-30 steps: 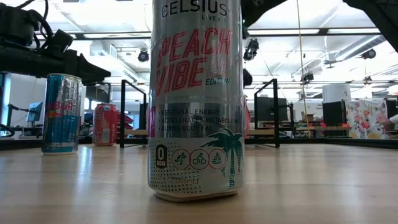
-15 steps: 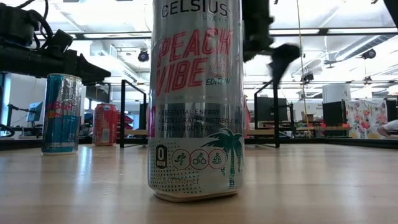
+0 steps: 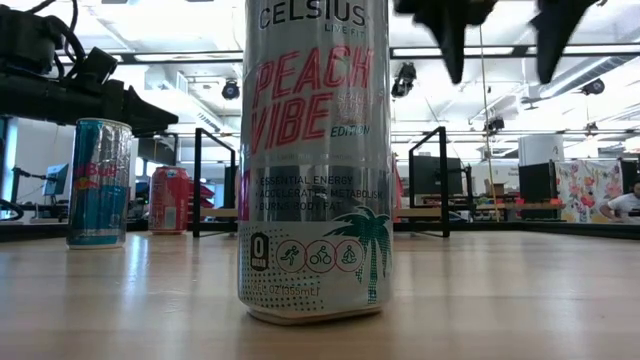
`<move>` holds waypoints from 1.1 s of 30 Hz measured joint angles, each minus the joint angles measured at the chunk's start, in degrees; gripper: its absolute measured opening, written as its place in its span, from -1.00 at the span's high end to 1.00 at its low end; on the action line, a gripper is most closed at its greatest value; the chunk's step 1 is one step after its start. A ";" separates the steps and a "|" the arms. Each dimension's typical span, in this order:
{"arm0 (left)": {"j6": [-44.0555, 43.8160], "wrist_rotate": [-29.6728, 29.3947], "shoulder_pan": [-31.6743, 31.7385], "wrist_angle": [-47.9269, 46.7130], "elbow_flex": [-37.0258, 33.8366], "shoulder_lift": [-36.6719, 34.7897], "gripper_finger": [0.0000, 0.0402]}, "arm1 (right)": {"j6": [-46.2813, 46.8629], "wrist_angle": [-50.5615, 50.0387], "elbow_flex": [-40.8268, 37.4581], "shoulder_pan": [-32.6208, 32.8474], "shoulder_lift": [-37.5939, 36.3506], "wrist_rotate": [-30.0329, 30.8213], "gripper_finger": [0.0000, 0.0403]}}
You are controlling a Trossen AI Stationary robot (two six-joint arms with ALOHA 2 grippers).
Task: Place canned beverage on shelf
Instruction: Put the white and pink soda can on the shelf
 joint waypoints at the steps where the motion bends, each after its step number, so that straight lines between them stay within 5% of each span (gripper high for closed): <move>1: 0.00 0.01 0.00 0.00 0.00 0.00 -0.98 | 2.54 -0.67 -0.55 1.75 -0.30 1.40 -0.99; 9: 0.00 -0.01 0.00 0.00 0.00 0.00 -0.98 | 23.42 -4.60 -3.63 11.97 -0.81 3.40 -0.99; 16: 0.02 0.01 0.00 0.01 0.00 0.00 -0.98 | 28.65 -4.54 -3.65 17.90 -1.93 2.85 -0.99; 23: 0.00 -0.01 0.00 0.00 0.00 0.00 -0.98 | 34.21 -4.64 -3.65 21.27 -4.62 -6.09 -0.99; 33: 0.02 0.00 -0.01 0.00 0.01 0.00 -0.98 | 43.91 -4.17 -3.65 28.34 -4.13 -6.25 -0.99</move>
